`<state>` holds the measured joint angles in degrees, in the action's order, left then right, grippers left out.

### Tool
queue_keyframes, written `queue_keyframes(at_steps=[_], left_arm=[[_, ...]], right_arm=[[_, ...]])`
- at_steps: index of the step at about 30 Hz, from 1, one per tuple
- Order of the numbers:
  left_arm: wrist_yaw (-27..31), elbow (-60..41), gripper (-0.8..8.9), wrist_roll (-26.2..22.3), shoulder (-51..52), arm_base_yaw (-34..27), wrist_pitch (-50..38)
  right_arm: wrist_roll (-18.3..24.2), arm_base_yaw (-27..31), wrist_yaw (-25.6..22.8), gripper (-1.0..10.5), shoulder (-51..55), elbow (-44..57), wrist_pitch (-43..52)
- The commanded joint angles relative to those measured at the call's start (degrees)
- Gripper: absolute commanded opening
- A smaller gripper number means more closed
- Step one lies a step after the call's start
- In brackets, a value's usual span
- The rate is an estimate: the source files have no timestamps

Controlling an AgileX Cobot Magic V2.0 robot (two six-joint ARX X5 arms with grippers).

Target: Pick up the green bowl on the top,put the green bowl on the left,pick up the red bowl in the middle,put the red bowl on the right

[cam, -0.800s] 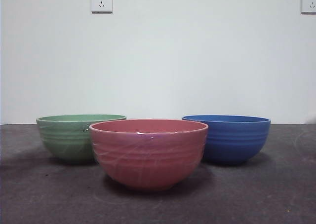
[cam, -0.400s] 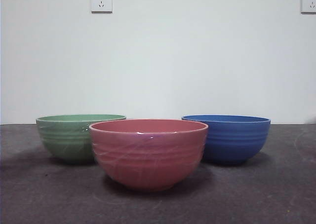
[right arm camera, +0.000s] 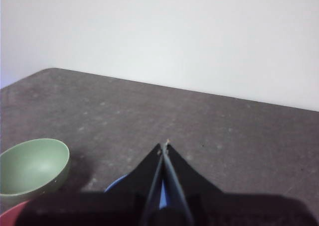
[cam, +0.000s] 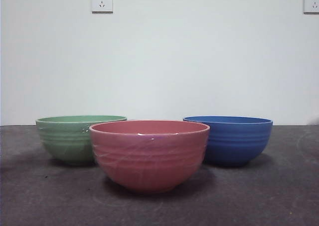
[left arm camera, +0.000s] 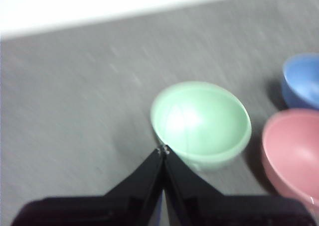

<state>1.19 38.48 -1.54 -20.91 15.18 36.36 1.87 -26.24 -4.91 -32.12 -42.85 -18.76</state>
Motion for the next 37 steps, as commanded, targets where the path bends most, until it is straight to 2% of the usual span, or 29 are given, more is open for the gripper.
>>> queue_keyframes(at_steps=[1, 8, 15, 23, 26, 37], left_arm=[[0.4, -2.6, -0.04, -1.5, 8.3, -2.4, -1.7], [1.6, -19.9, -0.03, -1.6, 20.4, -9.9, -15.4], [-0.2, -32.9, -0.03, -1.4, 20.8, -11.1, -23.5], [-0.2, -37.5, -0.03, -1.1, 20.8, -11.1, -23.7], [-1.7, -37.5, -0.03, -0.8, 20.8, -11.1, -23.8], [-1.5, -37.5, -0.03, -0.9, 20.8, -11.1, -23.7]], right_arm=[[-0.7, 0.0, 0.0, 0.0, 0.0, 0.4, -0.7], [-0.7, 0.0, 0.0, 0.0, 0.0, 0.4, -4.1], [-0.7, 0.0, 0.0, 0.0, 0.0, 0.4, -7.7], [-0.7, 0.0, 0.0, 0.0, 0.0, 0.4, -11.2], [-0.7, 0.0, 0.0, 0.0, 0.0, 0.4, -12.1], [-0.7, 0.0, 0.0, 0.0, 0.0, 0.4, -13.7]])
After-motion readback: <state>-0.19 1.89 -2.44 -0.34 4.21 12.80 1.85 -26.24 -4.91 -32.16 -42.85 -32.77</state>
